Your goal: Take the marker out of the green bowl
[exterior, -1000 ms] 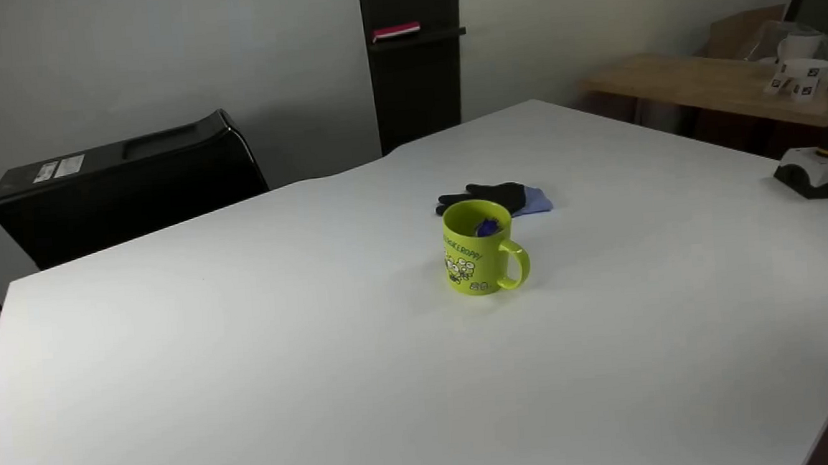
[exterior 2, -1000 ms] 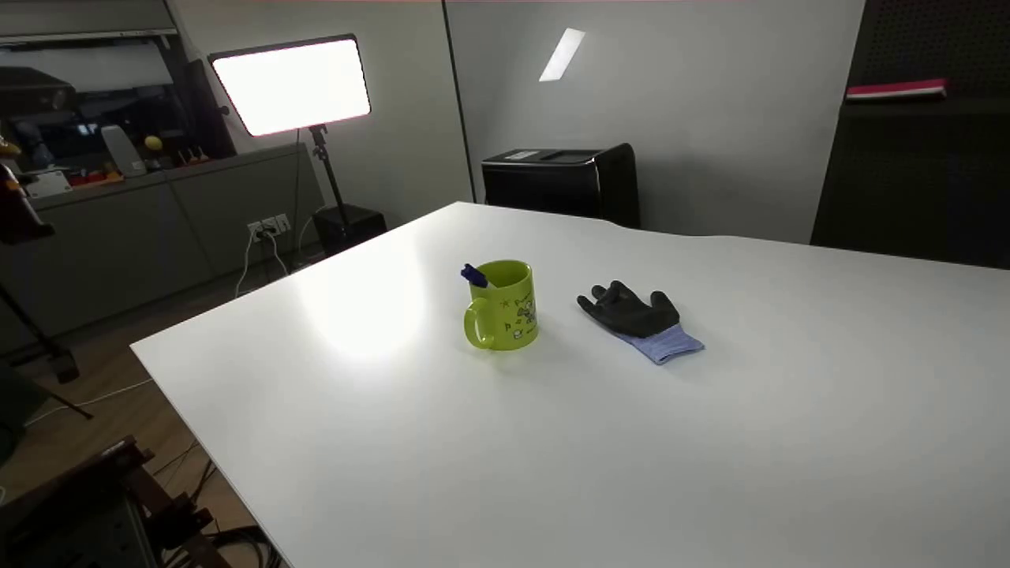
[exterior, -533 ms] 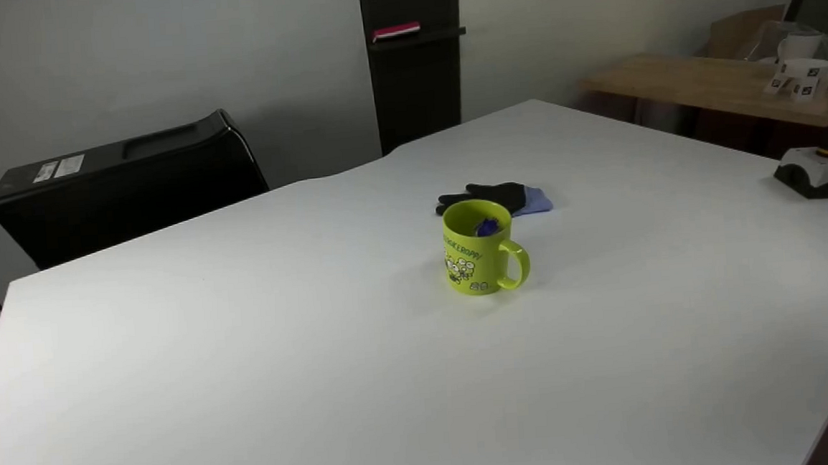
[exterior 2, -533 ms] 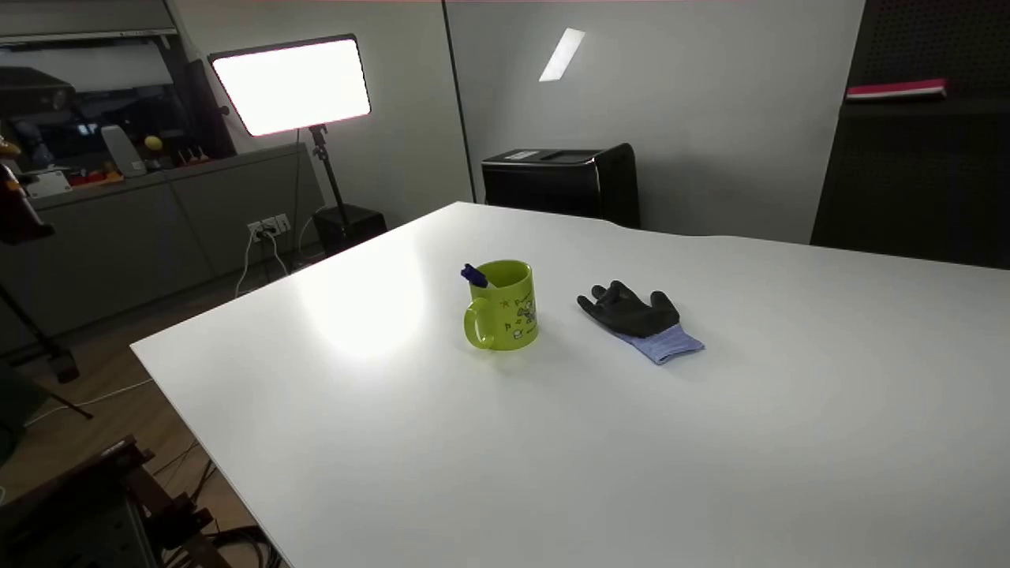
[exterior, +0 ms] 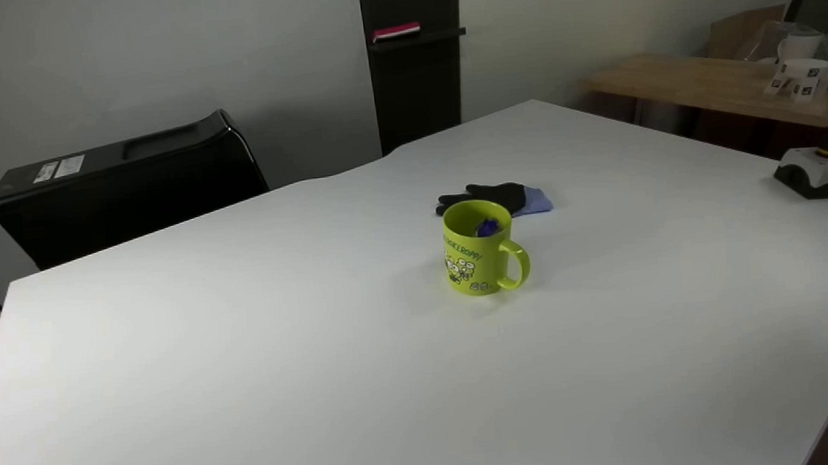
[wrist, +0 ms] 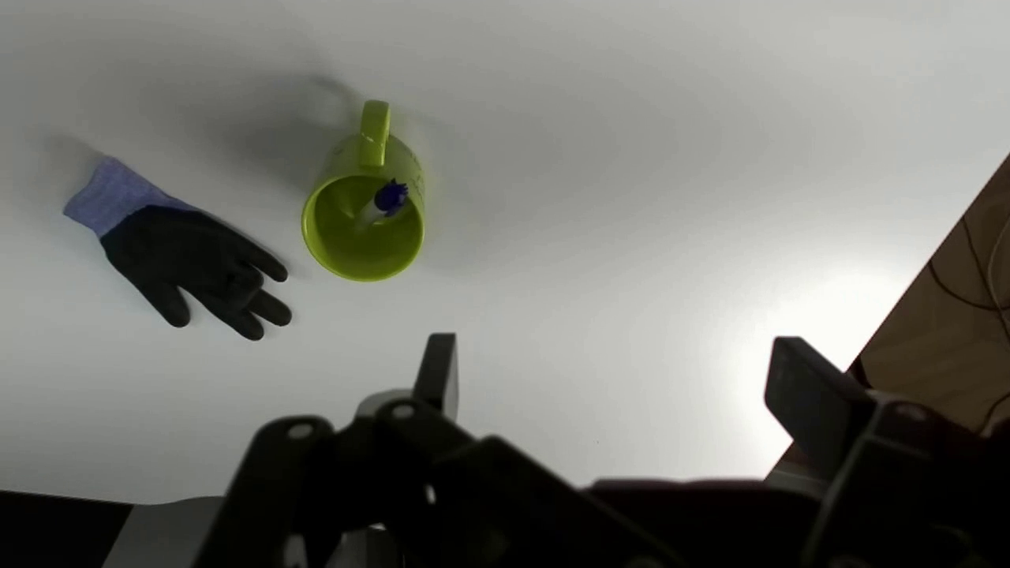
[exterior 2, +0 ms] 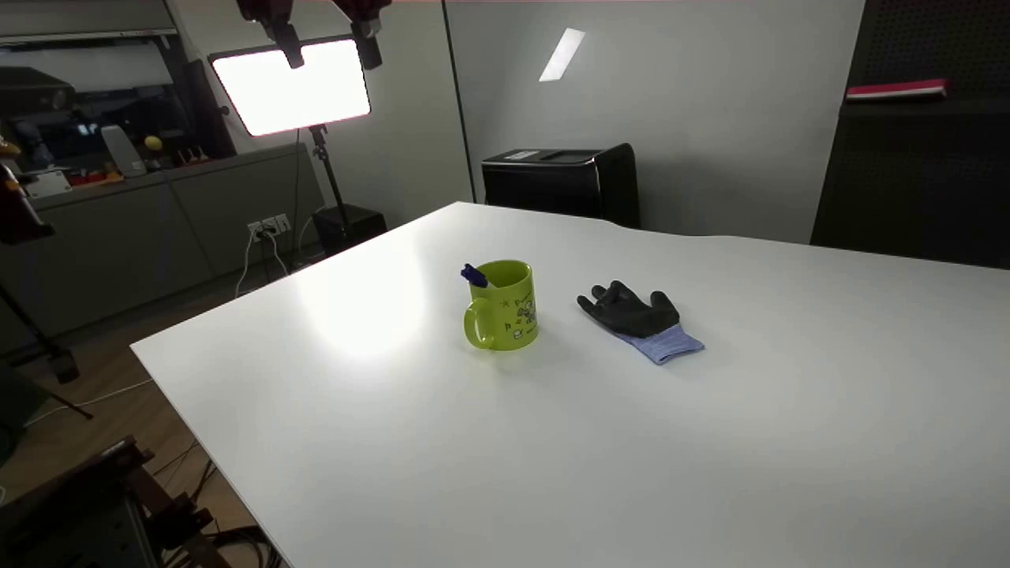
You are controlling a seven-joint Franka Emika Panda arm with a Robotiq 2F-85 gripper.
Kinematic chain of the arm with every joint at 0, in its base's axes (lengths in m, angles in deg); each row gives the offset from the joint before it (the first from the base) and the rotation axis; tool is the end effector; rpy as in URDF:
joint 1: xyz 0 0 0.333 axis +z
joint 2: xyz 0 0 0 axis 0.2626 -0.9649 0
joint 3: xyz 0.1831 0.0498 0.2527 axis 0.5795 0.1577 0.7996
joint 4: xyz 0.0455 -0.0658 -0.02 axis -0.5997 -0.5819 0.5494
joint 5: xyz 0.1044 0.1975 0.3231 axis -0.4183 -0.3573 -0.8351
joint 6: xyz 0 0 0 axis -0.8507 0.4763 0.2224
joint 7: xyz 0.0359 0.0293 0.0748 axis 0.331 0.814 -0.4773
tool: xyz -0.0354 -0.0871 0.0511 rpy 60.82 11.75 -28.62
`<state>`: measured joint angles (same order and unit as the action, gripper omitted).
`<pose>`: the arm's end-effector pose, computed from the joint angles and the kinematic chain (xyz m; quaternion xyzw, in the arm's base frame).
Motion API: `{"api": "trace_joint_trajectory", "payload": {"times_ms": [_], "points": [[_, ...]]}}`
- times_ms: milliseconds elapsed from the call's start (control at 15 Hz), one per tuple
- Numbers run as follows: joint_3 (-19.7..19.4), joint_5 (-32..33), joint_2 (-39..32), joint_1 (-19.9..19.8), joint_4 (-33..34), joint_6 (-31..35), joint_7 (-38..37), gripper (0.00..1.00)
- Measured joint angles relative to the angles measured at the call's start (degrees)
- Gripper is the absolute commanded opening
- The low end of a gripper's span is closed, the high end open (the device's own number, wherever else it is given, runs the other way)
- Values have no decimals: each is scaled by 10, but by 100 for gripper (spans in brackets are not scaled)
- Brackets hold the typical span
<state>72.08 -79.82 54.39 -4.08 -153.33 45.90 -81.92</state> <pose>0.4442 0.1405 0.4475 -0.9805 -0.1490 -0.1088 0.0677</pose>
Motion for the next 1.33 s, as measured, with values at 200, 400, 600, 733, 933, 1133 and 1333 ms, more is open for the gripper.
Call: {"api": "trace_joint_trajectory", "payload": {"times_ms": [200, 400, 600, 733, 933, 1133, 1333], "points": [[-2, 8, -12, -9, -19, 17, 1, 100], [-5, 15, -25, -20, -34, 31, 1, 100], [-10, 16, -40, -28, -44, 38, 1, 100], [-13, 16, -45, -32, -48, 45, 1, 100], [-14, 16, -48, -34, -50, 45, 2, 100], [-13, 16, -48, -34, -50, 45, 2, 100], [-13, 16, -48, -34, -50, 45, 2, 100]]}}
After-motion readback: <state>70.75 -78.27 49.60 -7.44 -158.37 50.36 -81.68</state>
